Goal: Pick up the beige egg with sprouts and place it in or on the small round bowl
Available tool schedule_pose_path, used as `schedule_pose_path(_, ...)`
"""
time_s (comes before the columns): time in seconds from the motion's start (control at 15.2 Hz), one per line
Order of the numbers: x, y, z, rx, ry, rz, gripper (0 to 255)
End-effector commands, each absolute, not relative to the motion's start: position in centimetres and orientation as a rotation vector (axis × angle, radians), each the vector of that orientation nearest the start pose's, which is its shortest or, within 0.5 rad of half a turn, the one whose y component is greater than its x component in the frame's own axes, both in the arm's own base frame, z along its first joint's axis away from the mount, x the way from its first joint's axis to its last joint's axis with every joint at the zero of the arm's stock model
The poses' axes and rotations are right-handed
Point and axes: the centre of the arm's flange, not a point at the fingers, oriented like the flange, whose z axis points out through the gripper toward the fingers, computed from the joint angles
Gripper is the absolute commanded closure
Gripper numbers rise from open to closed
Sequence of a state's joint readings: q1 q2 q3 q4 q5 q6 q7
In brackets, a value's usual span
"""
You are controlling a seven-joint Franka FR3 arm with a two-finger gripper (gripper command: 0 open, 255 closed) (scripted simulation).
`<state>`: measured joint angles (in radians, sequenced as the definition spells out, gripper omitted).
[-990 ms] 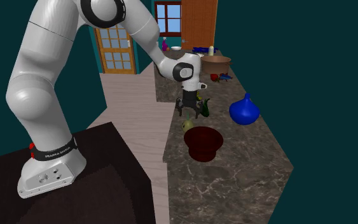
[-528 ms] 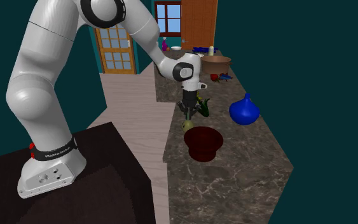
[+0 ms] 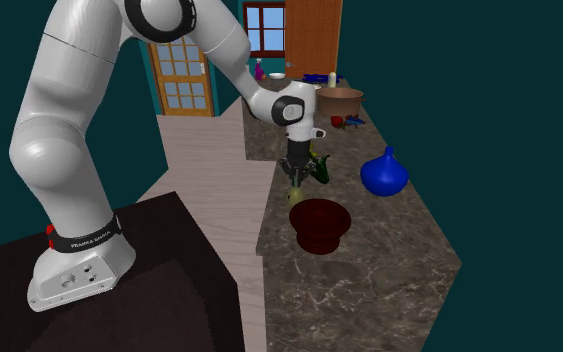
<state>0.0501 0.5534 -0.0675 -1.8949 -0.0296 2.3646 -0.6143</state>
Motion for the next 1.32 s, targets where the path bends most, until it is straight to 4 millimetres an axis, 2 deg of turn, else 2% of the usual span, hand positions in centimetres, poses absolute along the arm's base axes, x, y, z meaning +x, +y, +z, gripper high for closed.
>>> schedule_pose_path(0.0, 62.3, -1.0, 21.2, -3.011, -0.977, 0.152, 255)
schedule_pose_path(1.25, 62.4, -1.0, 31.2, -3.011, -0.977, 0.152, 255)
